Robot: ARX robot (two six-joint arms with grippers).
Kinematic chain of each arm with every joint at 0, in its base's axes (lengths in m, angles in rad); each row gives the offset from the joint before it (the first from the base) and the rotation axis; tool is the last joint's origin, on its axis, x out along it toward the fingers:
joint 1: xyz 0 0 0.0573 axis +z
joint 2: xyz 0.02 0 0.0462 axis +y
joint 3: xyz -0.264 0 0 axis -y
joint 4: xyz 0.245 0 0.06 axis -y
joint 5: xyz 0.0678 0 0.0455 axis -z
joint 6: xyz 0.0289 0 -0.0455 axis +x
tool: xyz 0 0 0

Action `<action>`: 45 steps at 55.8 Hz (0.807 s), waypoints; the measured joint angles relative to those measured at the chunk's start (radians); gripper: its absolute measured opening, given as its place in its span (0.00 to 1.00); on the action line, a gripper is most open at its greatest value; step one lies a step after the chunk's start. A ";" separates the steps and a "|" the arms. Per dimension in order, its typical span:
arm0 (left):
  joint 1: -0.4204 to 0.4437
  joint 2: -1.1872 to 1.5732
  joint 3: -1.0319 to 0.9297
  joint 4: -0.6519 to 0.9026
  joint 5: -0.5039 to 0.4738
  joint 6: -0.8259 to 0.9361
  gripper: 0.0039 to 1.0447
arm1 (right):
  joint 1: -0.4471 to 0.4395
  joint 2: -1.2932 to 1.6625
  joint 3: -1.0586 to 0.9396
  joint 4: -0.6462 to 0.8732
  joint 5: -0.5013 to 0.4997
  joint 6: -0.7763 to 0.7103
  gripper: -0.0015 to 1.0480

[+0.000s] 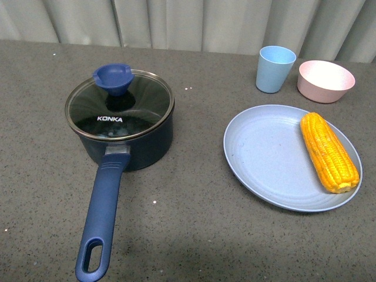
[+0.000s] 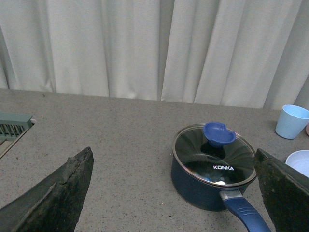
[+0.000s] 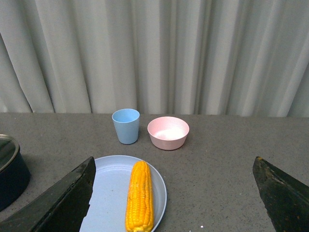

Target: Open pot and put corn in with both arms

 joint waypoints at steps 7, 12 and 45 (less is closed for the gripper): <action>0.000 0.000 0.000 0.000 0.000 0.000 0.94 | 0.000 0.000 0.000 0.000 0.000 0.000 0.91; 0.000 0.000 0.000 0.000 0.000 0.000 0.94 | 0.000 0.000 0.000 0.000 0.000 0.000 0.91; 0.000 0.000 0.000 0.000 0.000 0.000 0.94 | 0.000 0.000 0.000 0.000 0.000 0.000 0.91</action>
